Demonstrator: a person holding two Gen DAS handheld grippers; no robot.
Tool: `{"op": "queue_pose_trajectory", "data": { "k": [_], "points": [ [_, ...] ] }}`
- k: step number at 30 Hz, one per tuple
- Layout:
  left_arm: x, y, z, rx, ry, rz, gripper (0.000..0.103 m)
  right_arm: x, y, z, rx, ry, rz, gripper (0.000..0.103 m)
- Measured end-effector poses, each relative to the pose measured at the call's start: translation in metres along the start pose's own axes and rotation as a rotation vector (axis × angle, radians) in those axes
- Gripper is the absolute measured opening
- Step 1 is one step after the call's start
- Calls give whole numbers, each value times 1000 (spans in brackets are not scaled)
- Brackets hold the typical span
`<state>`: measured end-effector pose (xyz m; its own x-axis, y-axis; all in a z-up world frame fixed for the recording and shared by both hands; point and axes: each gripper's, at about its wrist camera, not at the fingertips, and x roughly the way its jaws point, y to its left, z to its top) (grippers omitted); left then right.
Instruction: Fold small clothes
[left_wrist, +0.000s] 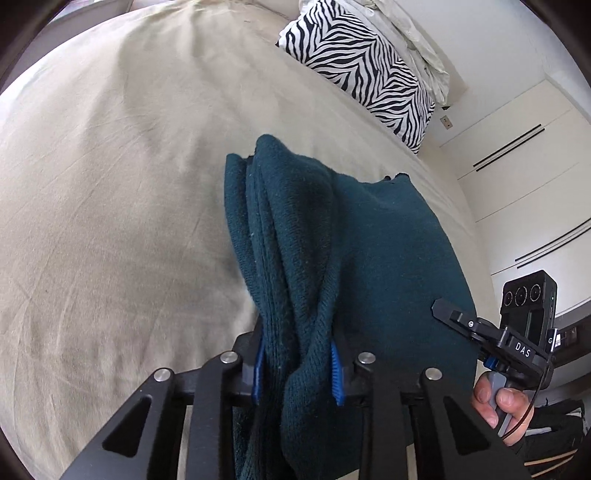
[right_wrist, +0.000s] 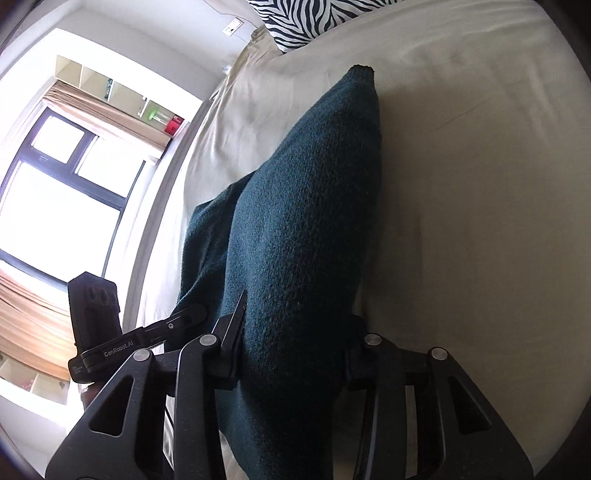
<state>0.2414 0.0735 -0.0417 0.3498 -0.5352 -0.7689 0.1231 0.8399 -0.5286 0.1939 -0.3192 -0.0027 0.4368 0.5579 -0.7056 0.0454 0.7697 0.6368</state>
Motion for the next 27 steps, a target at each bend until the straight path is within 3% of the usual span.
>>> {"op": "queue_pose_trajectory", "data": {
  "k": [4, 9, 13, 15, 17, 21, 24, 27],
  "points": [
    [-19, -25, -38, 43, 5, -33, 29, -38, 9, -31, -14, -18, 26, 36],
    [-28, -49, -99, 100, 44, -58, 29, -87, -6, -90, 17, -23, 41, 36],
    [-11, -51, -137, 124, 71, -13, 33, -102, -36, -137, 90, -17, 43, 36],
    [7, -37, -147, 78, 89, -2, 39, -99, -60, -154, 144, -13, 52, 39],
    [9, -25, -150, 32, 64, -49, 42, -90, -80, -164, 205, -26, 102, 40],
    [6, -25, -156, 46, 30, -45, 43, -89, -80, -168, 146, -73, 134, 41],
    [-1, -19, -160, 12, 14, -64, 45, -90, -82, -166, 173, -70, 148, 43],
    [-13, -15, -167, 21, -12, -49, 49, -102, -78, -172, 188, -100, 96, 44]
  ]
}}
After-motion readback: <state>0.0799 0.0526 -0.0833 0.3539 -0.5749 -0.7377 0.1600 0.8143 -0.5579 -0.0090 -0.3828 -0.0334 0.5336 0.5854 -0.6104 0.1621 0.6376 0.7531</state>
